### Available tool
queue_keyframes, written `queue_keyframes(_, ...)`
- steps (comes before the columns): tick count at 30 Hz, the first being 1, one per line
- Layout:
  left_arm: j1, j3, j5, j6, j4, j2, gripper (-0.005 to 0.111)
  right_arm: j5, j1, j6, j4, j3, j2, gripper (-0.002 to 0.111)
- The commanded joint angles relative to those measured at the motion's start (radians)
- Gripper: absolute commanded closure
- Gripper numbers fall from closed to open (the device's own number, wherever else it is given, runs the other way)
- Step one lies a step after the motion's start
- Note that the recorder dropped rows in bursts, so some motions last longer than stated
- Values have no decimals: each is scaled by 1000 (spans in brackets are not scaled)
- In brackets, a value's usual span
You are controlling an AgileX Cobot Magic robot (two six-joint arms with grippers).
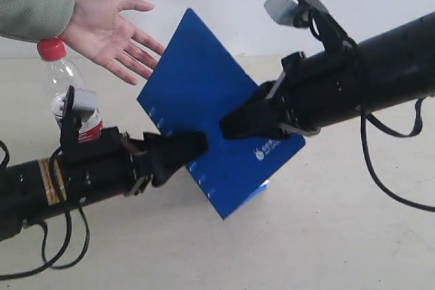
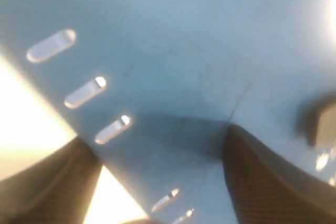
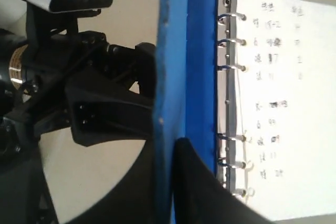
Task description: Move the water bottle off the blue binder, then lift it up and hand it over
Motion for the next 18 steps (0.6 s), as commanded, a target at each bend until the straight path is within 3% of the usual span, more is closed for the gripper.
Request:
queue_keyframes(1, -21, 104, 90, 55, 130, 19, 102, 253, 29, -62, 147, 49, -22, 109)
queue_keyframes(4, -21, 165, 49, 114, 161, -2, 102, 250, 32, -171, 151, 86, -22, 107)
queue_keyframes(6, -21, 172, 91, 127, 159, -25, 102, 234, 32, -181, 153, 88, -22, 100)
queue_keyframes(9, -21, 172, 164, 165, 128, -72, 102, 277, 49, -204, 145, 88, -22, 68)
queue_keyframes(11, -21, 172, 168, 184, 106, -99, 102, 241, 78, -180, 113, 88, -22, 58)
queue_keyframes(12, -21, 172, 168, 184, 90, -112, 102, 184, 94, -141, 93, 88, -22, 58)
queue_keyframes(14, -21, 172, 171, 184, 53, -142, 102, 48, 139, -59, 26, 88, -22, 71)
queue_keyframes(17, -21, 172, 263, 159, -5, -187, 102, -84, 169, -20, -29, 88, -22, 109)
queue_keyframes(18, -21, 172, 316, 159, -48, -196, 102, -96, 169, -8, -32, 88, -22, 107)
